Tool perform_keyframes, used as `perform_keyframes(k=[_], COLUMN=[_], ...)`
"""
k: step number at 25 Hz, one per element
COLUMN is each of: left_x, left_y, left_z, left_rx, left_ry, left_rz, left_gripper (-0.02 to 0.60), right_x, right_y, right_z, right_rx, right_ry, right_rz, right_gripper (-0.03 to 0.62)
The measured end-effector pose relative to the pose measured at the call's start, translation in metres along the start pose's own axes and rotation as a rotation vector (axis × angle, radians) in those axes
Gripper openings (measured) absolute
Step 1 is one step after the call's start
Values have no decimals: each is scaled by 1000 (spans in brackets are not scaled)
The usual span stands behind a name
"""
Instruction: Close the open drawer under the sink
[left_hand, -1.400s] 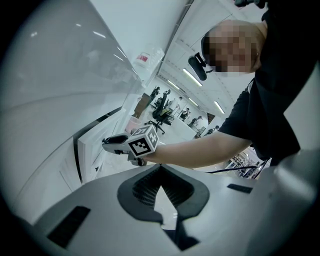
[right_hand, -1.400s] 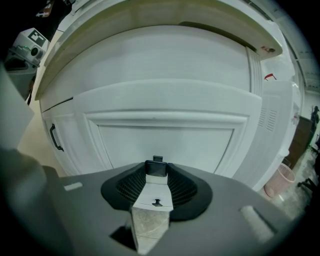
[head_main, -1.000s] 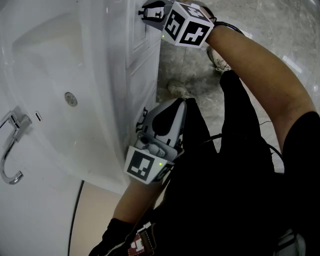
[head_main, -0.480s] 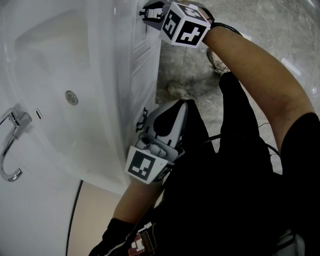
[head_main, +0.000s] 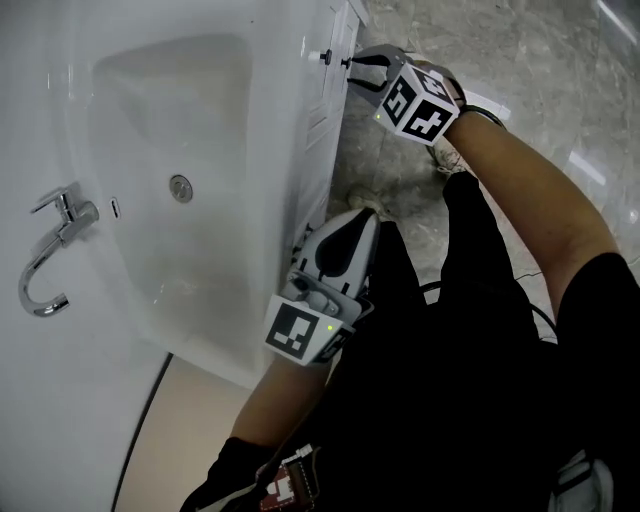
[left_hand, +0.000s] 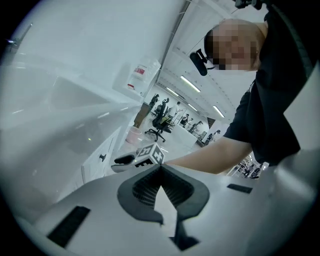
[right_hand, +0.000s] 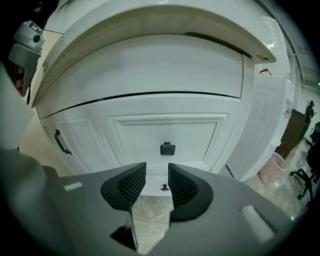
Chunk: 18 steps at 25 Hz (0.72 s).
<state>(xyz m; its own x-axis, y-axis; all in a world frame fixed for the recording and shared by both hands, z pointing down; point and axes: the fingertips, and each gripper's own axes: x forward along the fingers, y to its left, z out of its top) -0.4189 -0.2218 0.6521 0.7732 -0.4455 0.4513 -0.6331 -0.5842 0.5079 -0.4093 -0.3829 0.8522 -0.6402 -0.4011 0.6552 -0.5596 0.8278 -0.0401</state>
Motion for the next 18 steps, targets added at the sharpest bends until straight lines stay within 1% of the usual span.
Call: perform_keyframes(k=[3, 5, 8, 10, 14, 18], left_x=[-11, -16, -27, -37, -53, -73], left_y=[-5, -7, -13, -18, -26, -32], left_z=[20, 31, 44, 54, 79, 104], left_rx=[17, 35, 55, 68, 99, 109], left_ry=[-27, -31, -30, -41, -59, -80], left_rz=[27, 48, 51, 55, 88, 140], left_gripper=[-3, -3, -3, -3, -3, -3], right_x=[-32, -54, -88, -110, -151, -188], right_y=[18, 20, 12, 9, 14, 15], right_z=[-3, 0, 14, 25, 48, 74], right_rx=[14, 36, 59, 45, -27, -11], right_ry=[16, 12, -9, -16, -5, -15], right_rz=[27, 32, 6, -9, 13, 26], right_gripper=[116, 80, 34, 6, 2, 2])
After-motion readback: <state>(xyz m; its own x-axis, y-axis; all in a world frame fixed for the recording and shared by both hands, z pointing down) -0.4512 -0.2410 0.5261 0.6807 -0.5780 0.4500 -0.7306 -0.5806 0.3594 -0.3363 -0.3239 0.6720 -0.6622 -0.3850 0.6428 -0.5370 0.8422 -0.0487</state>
